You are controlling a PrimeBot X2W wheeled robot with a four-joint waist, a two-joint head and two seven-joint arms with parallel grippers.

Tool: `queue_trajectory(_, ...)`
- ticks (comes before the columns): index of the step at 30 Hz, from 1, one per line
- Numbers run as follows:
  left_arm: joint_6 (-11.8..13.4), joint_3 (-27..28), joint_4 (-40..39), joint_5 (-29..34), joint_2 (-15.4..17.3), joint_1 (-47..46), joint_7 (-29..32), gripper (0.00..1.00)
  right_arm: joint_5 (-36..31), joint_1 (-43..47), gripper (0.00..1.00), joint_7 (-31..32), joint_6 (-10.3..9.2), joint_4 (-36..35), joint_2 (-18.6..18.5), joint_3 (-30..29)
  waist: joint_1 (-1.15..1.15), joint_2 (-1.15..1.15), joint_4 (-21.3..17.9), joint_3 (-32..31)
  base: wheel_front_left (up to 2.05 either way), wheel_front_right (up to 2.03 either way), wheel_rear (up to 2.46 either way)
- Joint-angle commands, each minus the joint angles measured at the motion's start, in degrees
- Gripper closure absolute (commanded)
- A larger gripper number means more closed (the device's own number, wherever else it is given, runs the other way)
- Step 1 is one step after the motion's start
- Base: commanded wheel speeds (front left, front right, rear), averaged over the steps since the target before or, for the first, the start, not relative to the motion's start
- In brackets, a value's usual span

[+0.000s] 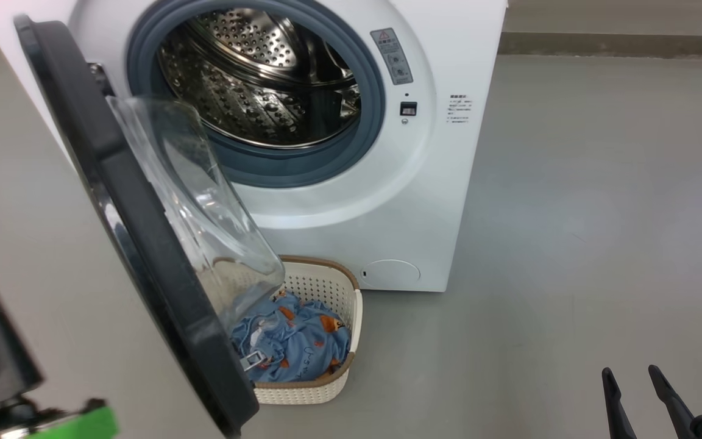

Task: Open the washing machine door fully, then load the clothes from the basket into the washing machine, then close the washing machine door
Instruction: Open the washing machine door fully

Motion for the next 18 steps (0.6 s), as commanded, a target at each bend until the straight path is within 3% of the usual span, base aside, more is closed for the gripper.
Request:
queue_trajectory(1, -0.5, -1.1, -3.7, 0.8, 0.7, -2.6, -0.3, 1.00, -0.5, -0.5, 0.00, -0.7, 0.09, -1.4, -0.7, 1.3, 0.00, 0.00, 0.5, -0.1, 0.00, 0.00, 0.00)
queue_trajectory(8, -1.9, -14.3, -11.9, -2.1, 0.7, -4.9, 6.1, 1.00, -0.3, -0.4, 0.00, -0.7, 0.09, -1.3, 0.0, 1.2, 0.00, 0.00, 2.1, -0.4, 0.00, 0.00, 0.00)
queue_trajectory(18, 0.7, -30.3, -10.0, -11.4, 0.7, -7.1, 14.6, 1.00, 0.0, -0.9, 0.00, -0.7, 0.09, -1.0, 0.7, 1.5, 0.00, 0.00, 3.0, -0.2, 0.00, 0.00, 0.00)
